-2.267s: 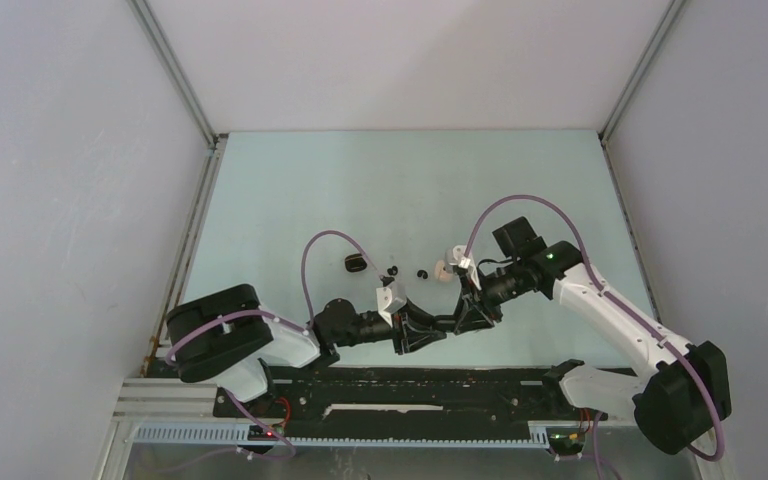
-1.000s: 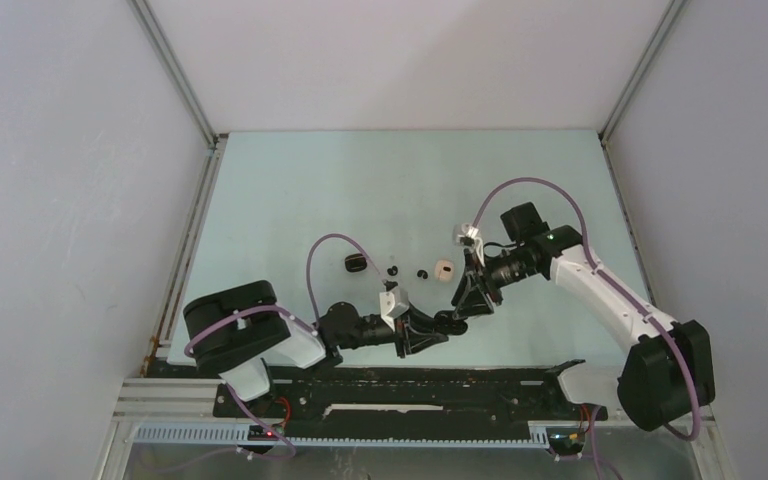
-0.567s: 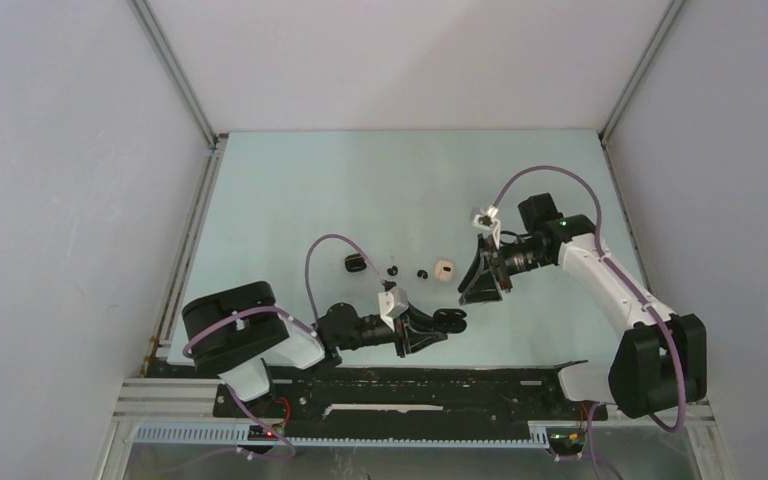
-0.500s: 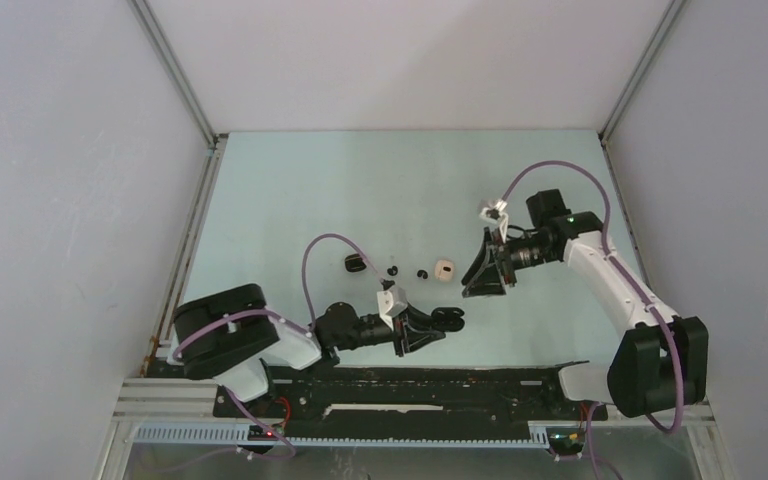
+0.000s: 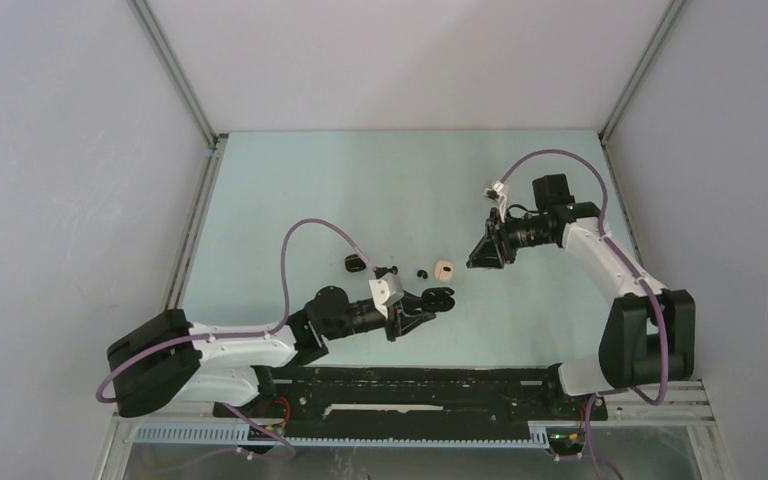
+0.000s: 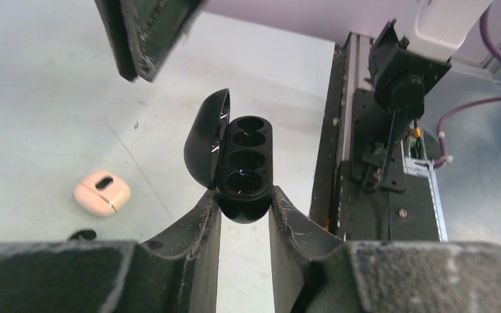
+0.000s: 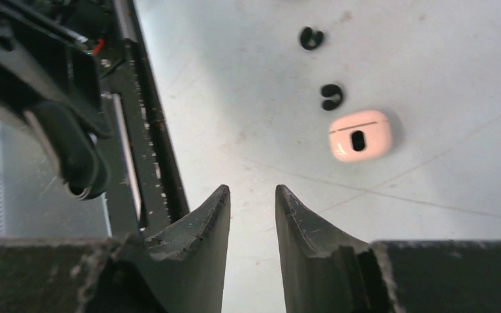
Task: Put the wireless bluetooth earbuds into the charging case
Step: Pick up the earbud from the center of the board.
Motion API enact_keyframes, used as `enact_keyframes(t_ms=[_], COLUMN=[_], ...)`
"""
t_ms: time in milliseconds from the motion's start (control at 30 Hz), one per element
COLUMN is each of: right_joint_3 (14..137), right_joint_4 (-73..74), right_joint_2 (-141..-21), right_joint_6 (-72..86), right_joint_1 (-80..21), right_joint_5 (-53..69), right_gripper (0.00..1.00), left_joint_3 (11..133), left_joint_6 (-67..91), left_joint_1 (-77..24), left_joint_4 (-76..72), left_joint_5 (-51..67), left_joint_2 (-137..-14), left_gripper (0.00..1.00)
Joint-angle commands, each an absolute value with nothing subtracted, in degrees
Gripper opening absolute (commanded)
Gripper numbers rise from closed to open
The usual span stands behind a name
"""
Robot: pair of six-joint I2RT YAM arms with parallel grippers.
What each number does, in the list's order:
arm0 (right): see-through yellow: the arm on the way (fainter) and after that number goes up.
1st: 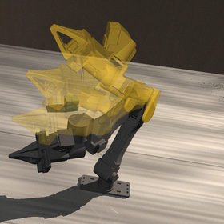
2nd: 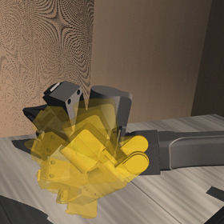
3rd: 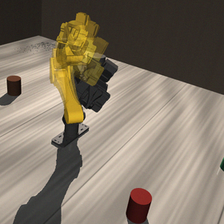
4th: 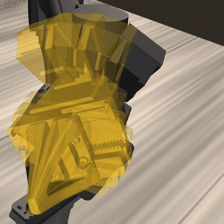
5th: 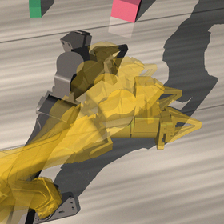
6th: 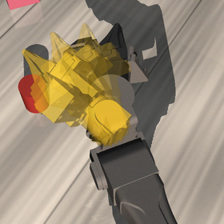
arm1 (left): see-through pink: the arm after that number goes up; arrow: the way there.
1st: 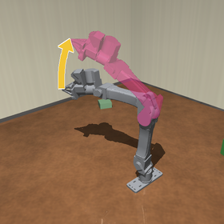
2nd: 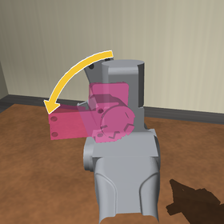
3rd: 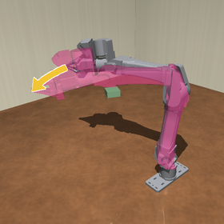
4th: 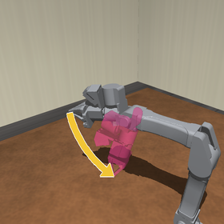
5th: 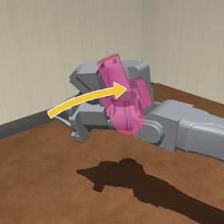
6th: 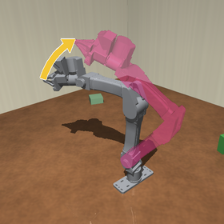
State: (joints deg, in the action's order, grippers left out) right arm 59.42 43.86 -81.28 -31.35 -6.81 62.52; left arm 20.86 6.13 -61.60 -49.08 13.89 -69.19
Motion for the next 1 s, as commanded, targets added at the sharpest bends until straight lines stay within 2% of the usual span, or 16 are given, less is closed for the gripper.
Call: enact_keyframes(t_ms=[0,267,433,667,967], right_joint_3=[63.6,77.0,84.3,89.8,89.8], right_joint_4=[34.5,37.8,43.1,45.9,45.9], right_joint_2=[-86.1,-102.8,-112.5,-119.2,-121.4], right_joint_6=[-24.9,-22.6,-23.1,-22.6,-22.5], right_joint_1=[-9.8,-19.7,-23.7,-27.0,-28.2], right_joint_5=[53.5,42.1,39.1,35.2,31.6], right_gripper=[0.33,0.27,0.28,0.31,0.32], left_joint_3=[16.7,10.5,10.6,10.8,11.3], left_joint_6=[8.0,11.0,11.3,10.8,10.5], left_joint_1=[-60.2,-56.3,-54.6,-54.2,-54.1], left_joint_4=[-52.3,-59.1,-58.6,-57.0,-56.0], left_joint_5=[16.6,19.0,21.0,20.9,21.2], left_joint_2=[-67.3,-64.9,-63.7,-62.8,-63.0], left_gripper=[0.0,0.0,0.0,0.0,0.0])
